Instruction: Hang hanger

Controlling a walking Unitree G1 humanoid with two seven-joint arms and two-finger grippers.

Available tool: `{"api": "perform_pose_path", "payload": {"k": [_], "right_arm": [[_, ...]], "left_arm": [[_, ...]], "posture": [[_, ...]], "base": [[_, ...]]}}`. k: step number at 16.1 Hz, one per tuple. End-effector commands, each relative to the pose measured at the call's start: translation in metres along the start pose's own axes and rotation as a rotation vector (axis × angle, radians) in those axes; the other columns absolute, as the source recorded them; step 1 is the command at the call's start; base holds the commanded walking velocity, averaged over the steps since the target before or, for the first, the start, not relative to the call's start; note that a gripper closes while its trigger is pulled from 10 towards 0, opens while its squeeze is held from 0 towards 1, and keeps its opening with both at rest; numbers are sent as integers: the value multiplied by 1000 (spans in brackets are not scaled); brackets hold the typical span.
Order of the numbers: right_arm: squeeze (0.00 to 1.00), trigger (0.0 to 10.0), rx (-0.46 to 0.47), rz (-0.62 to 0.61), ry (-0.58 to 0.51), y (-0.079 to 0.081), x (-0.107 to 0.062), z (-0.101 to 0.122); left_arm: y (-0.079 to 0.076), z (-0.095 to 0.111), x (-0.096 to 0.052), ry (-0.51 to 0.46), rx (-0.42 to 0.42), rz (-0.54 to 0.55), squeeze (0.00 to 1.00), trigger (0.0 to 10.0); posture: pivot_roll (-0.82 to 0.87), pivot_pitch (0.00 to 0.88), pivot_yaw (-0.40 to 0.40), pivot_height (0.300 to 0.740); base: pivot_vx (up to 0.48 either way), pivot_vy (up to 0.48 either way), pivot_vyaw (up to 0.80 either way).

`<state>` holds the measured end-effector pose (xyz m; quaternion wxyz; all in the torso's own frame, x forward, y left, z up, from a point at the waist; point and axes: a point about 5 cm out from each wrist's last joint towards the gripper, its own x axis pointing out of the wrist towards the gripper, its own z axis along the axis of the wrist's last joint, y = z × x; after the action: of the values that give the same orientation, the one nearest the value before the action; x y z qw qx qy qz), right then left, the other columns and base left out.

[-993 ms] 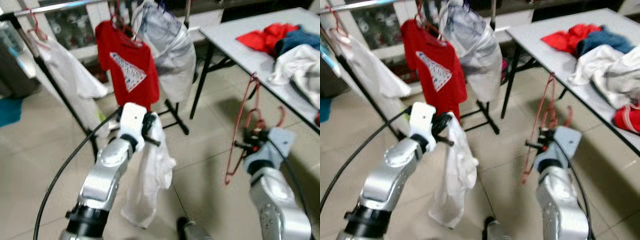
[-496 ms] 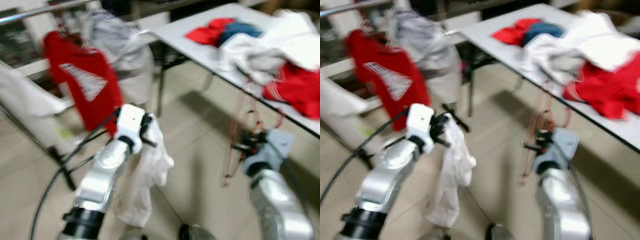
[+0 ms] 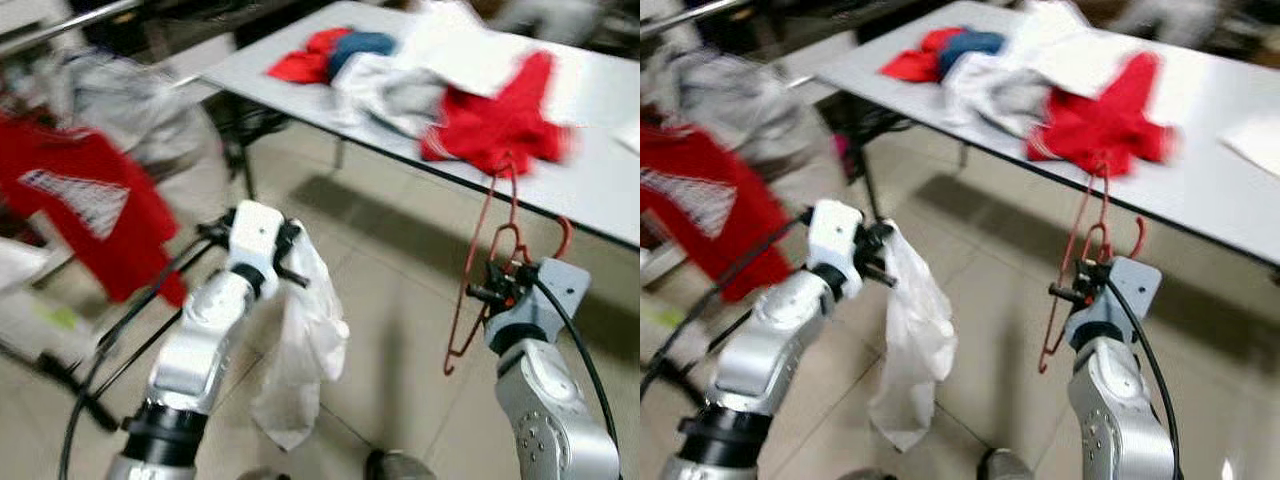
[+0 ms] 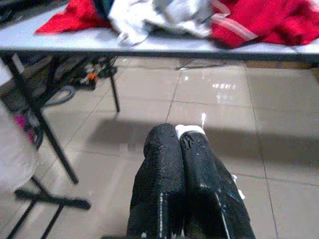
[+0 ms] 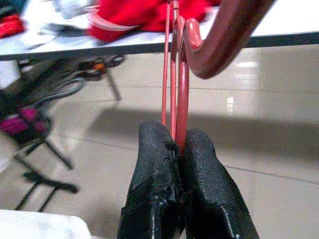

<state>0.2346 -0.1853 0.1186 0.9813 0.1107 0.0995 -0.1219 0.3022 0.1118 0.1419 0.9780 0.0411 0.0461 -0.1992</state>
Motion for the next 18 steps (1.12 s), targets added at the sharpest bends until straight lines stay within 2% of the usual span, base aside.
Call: {"api": "perform_pose_path", "payload": {"k": [1, 2, 4, 5, 6, 7, 10, 14, 16, 18], "right_arm": [[0, 10000, -14, 12, -9, 1, -3, 4], [0, 10000, -36, -3, -5, -3, -5, 1], [0, 10000, -33, -27, -8, -5, -6, 1], [0, 10000, -47, -1, -7, -2, -4, 1], [0, 10000, -46, -15, -5, -2, -2, 3], [0, 10000, -50, -2, -8, -1, -1, 5], [0, 10000, -77, -28, 1, -7, -2, 1], [0, 10000, -147, 28, 23, 4, -1, 0], [0, 10000, -157, 77, 47, 3, -4, -2], [0, 10000, -162, 69, 58, 0, -8, -3]], "left_arm": [[0, 5, -1, -21, -19, 8, 0, 10000], [-1, -2, -4, -3, -26, 15, 0, 10000], [-7, -1, -5, -7, -46, -15, 0, 10000], [-7, 0, -2, -9, -48, -21, 0, 10000], [-2, 5, 1, -19, -30, -11, 0, 10000], [2, 6, 2, -25, -46, 13, 0, 10000], [-2, -1, -1, -3, -24, -9, 0, 10000], [-3, 4, 6, -9, -22, -29, 0, 10000], [-1, 1, 6, -6, -32, -16, 0, 10000], [-5, 0, 3, -3, -38, -29, 0, 10000]], "posture": [[-19, 82, 83, 740], [-19, 81, 83, 740], [-21, 59, 96, 740], [-18, 66, 87, 740], [-24, 71, 82, 740], [-24, 69, 91, 740], [-28, 55, 98, 740], [-38, 71, 96, 740], [-46, 76, 104, 740], [-50, 65, 108, 740]], "base": [[0, 0, -788], [0, 0, -788], [0, 0, -788], [0, 0, -788], [0, 0, -788], [0, 0, -788], [0, 0, -785], [0, 0, -775], [0, 319, -769], [0, 428, -772]]}}
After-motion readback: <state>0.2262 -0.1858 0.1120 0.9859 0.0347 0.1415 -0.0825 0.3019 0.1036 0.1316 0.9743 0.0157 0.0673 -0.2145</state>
